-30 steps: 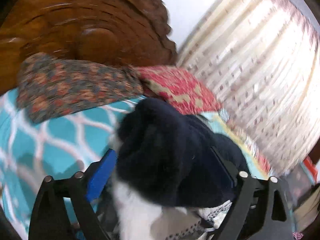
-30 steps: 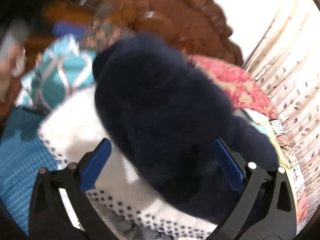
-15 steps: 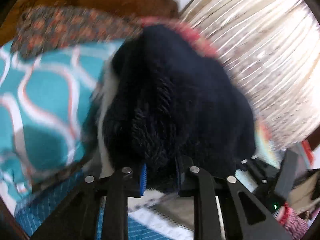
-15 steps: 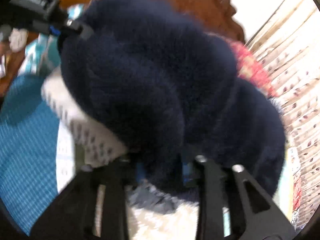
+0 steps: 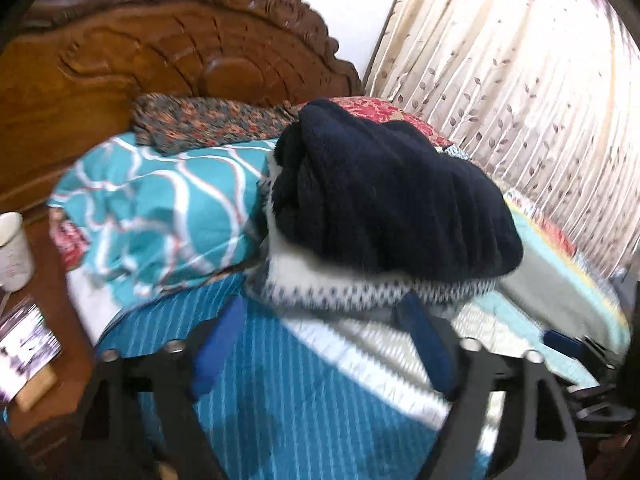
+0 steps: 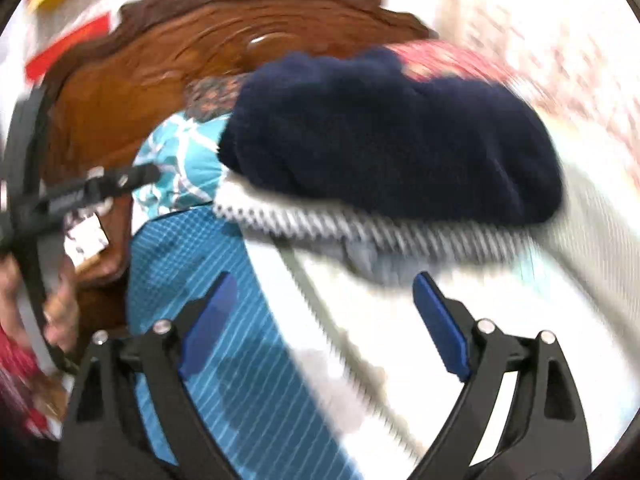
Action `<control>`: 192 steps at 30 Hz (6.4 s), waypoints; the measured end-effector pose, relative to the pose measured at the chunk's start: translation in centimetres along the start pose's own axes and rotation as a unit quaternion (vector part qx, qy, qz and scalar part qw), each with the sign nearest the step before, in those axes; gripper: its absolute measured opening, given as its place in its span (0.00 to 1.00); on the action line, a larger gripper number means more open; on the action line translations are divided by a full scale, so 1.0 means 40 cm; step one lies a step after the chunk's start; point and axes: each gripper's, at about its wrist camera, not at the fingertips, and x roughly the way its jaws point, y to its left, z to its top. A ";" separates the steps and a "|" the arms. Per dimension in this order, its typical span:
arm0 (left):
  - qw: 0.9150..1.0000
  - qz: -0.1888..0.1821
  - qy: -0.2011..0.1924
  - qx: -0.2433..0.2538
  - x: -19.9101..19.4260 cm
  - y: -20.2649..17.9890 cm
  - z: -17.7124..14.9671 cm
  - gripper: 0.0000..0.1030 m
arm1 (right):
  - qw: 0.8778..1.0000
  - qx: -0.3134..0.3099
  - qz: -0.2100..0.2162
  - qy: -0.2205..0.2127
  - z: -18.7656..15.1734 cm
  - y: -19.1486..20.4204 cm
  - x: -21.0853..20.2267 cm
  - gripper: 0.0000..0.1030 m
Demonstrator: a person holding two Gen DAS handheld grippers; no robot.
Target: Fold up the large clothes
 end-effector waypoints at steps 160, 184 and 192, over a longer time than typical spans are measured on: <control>0.975 0.040 0.074 0.204 -0.278 -0.424 -0.236 0.86 | 0.957 0.288 0.016 -0.001 -0.506 -0.051 -0.370 0.91; 0.976 0.030 0.072 0.205 -0.285 -0.427 -0.227 0.86 | 0.958 0.285 0.011 -0.006 -0.494 -0.040 -0.371 0.91; 0.975 0.031 0.067 0.210 -0.286 -0.429 -0.225 0.89 | 0.957 0.288 0.011 -0.006 -0.491 -0.041 -0.370 0.91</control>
